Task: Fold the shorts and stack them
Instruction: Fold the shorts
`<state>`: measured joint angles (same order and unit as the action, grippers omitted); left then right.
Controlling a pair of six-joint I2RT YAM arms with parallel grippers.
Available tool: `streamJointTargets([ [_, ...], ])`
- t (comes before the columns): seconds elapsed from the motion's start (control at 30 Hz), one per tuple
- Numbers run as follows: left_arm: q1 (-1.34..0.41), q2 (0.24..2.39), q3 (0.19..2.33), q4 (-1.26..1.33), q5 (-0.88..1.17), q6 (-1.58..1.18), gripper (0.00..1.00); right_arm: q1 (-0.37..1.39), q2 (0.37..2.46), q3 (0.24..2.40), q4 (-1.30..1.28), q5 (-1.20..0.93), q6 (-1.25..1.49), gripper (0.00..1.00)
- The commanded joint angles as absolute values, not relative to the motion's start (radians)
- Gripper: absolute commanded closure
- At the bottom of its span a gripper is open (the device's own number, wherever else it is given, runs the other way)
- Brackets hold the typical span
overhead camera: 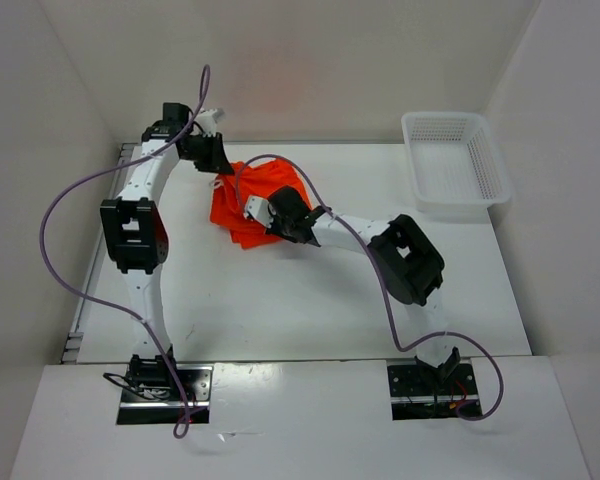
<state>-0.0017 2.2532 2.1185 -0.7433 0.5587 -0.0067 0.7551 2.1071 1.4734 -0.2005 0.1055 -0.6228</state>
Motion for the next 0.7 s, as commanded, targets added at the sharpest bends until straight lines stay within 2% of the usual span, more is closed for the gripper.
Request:
streamJointTargets([
  [0.0, 0.047, 2.250, 2.174, -0.661, 0.727, 0.000, 1.00, 0.762, 2.002, 1.447, -0.170, 0.170, -0.618, 1.00],
  [0.1, 0.075, 2.325, 2.183, -0.650, 0.736, 0.000, 0.98, 0.762, 1.988, 1.437, -0.170, 0.179, -0.618, 1.00],
  [0.13, 0.075, 2.360, 2.193, -0.650, 0.736, 0.000, 0.96, 0.762, 1.988, 1.437, -0.170, 0.179, -0.618, 0.97],
  [0.17, 0.086, 2.376, 2.194, -0.650, 0.736, 0.000, 0.94, 0.762, 1.988, 1.446, -0.170, 0.179, -0.618, 0.89],
  [0.3, 0.097, 2.428, 2.217, -0.650, 0.667, 0.000, 0.83, 0.773, 1.999, 1.457, -0.181, 0.155, -0.609, 0.72],
  [0.37, 0.097, 2.428, 2.194, -0.650, 0.646, 0.000, 0.70, 0.773, 1.999, 1.466, -0.204, 0.141, -0.598, 0.64],
  [0.4, 0.097, 2.428, 2.169, -0.650, 0.646, 0.000, 0.62, 0.773, 1.999, 1.466, -0.204, 0.129, -0.598, 0.62],
  [0.43, 0.097, 2.418, 2.158, -0.650, 0.637, 0.000, 0.59, 0.773, 1.985, 1.466, -0.228, 0.118, -0.598, 0.59],
  [0.47, 0.097, 2.408, 2.149, -0.650, 0.637, 0.000, 0.51, 0.773, 1.985, 1.477, -0.239, 0.107, -0.598, 0.57],
  [0.57, 0.097, 2.382, 2.138, -0.650, 0.595, 0.000, 0.29, 0.773, 1.939, 1.502, -0.279, 0.049, -0.548, 0.55],
  [0.63, 0.097, 2.335, 2.128, -0.650, 0.585, 0.000, 0.03, 0.741, 1.921, 1.532, -0.288, -0.007, -0.503, 0.55],
  [0.67, 0.097, 2.313, 2.106, -0.650, 0.571, 0.000, 0.00, 0.727, 1.908, 1.542, -0.288, -0.020, -0.448, 0.55],
])
